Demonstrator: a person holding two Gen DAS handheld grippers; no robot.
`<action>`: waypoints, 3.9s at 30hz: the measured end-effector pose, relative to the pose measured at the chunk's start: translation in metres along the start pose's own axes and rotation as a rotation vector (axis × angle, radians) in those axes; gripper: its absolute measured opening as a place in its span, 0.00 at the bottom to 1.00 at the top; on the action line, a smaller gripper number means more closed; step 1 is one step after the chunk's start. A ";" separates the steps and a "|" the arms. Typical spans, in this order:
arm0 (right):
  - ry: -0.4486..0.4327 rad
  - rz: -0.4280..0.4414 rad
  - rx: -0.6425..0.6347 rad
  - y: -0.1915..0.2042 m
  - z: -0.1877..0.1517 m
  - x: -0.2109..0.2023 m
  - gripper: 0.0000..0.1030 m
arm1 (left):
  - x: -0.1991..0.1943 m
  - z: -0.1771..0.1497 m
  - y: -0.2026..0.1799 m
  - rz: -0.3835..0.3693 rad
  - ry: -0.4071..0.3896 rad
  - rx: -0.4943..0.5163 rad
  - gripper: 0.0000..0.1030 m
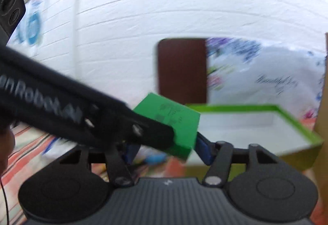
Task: Organize objects
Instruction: 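Lower the green block into the green box and open the left gripper, then move the left gripper over the table to the white HP box, then grasp the white HP box with the left gripper and lift it, then lower the HP box into the green box and open the left gripper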
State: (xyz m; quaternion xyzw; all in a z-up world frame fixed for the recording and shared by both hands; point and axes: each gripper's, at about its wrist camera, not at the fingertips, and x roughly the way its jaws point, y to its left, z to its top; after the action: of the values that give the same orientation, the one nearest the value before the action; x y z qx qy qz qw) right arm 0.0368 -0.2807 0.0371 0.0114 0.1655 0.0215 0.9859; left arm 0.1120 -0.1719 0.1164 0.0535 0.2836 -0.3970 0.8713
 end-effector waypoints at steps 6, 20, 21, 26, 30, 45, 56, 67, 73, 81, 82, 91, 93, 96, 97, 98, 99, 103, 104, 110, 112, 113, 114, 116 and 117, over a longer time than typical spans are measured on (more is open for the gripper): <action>0.118 -0.097 0.022 -0.038 -0.014 0.049 0.77 | 0.048 0.015 0.024 0.106 0.033 -0.133 0.65; -0.049 -0.293 0.033 -0.032 0.022 0.040 0.71 | 0.038 0.036 0.020 0.167 -0.011 -0.164 0.66; -0.045 -0.324 0.042 -0.041 0.028 0.043 0.71 | 0.030 0.038 0.018 0.149 -0.031 -0.170 0.66; -0.087 -0.271 0.112 -0.051 0.011 0.011 0.79 | 0.002 0.020 0.020 0.146 -0.068 -0.166 0.72; -0.071 -0.179 0.134 -0.026 -0.022 -0.013 0.79 | -0.012 -0.002 0.028 0.216 -0.021 -0.199 0.72; 0.071 0.067 0.055 0.068 -0.032 -0.015 0.72 | -0.065 -0.083 0.091 0.529 0.138 -0.265 0.72; 0.142 0.177 -0.105 0.130 -0.031 0.003 0.53 | -0.106 -0.120 0.167 0.585 0.115 -0.429 0.70; 0.289 0.343 -0.161 0.188 -0.028 0.075 0.64 | -0.102 -0.117 0.228 0.443 0.078 -0.571 0.69; 0.313 0.350 -0.214 0.216 -0.030 0.118 0.78 | -0.063 -0.108 0.241 0.415 0.116 -0.534 0.65; 0.272 0.351 -0.197 0.232 -0.035 0.116 0.80 | -0.088 -0.111 0.220 0.377 0.024 -0.550 0.41; 0.235 0.348 -0.217 0.234 -0.034 0.105 0.80 | -0.097 -0.109 0.211 0.387 0.000 -0.530 0.41; -0.024 0.298 -0.198 0.204 -0.013 0.024 0.80 | -0.131 -0.065 0.142 0.400 -0.141 -0.345 0.41; -0.040 0.257 -0.187 0.185 -0.011 0.014 0.80 | -0.117 -0.054 0.128 0.362 -0.140 -0.312 0.41; -0.040 0.177 -0.152 0.148 -0.013 0.006 0.80 | -0.082 -0.035 0.106 0.299 -0.111 -0.251 0.41; -0.040 0.146 -0.139 0.134 -0.014 0.004 0.80 | -0.070 -0.029 0.096 0.277 -0.104 -0.223 0.41; -0.042 0.114 -0.123 0.120 -0.013 0.004 0.80 | -0.057 -0.024 0.087 0.253 -0.099 -0.196 0.41; -0.045 0.082 -0.107 0.107 -0.014 0.001 0.81 | -0.045 -0.018 0.077 0.230 -0.092 -0.170 0.41; -0.058 -0.054 -0.054 0.051 -0.013 0.006 0.81 | 0.007 0.008 0.038 0.149 -0.070 -0.073 0.42; -0.062 -0.088 -0.044 0.043 -0.011 0.015 0.82 | 0.019 0.014 0.030 0.133 -0.067 -0.056 0.43; 0.037 -0.248 -0.033 -0.021 -0.017 0.047 0.92 | 0.062 0.032 0.028 0.181 -0.006 -0.094 0.53; 0.015 -0.247 0.028 -0.031 -0.024 0.037 0.92 | 0.059 0.025 0.034 0.189 -0.001 -0.110 0.58; 0.011 -0.247 0.048 -0.032 -0.025 0.037 0.92 | 0.060 0.022 0.033 0.208 0.011 -0.113 0.58; 0.006 -0.242 0.065 -0.030 -0.027 0.035 0.91 | 0.060 0.019 0.035 0.221 0.025 -0.121 0.58; -0.004 -0.233 0.084 -0.019 -0.025 0.040 0.90 | 0.060 0.013 0.038 0.238 0.052 -0.133 0.58; -0.008 -0.230 0.086 -0.015 -0.023 0.041 0.90 | 0.058 0.010 0.038 0.253 0.064 -0.128 0.58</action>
State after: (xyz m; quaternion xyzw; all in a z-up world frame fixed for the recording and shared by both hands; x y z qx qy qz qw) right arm 0.0688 -0.2936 0.0016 0.0345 0.1626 -0.0988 0.9811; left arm 0.1741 -0.1879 0.0883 0.0455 0.3270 -0.2631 0.9065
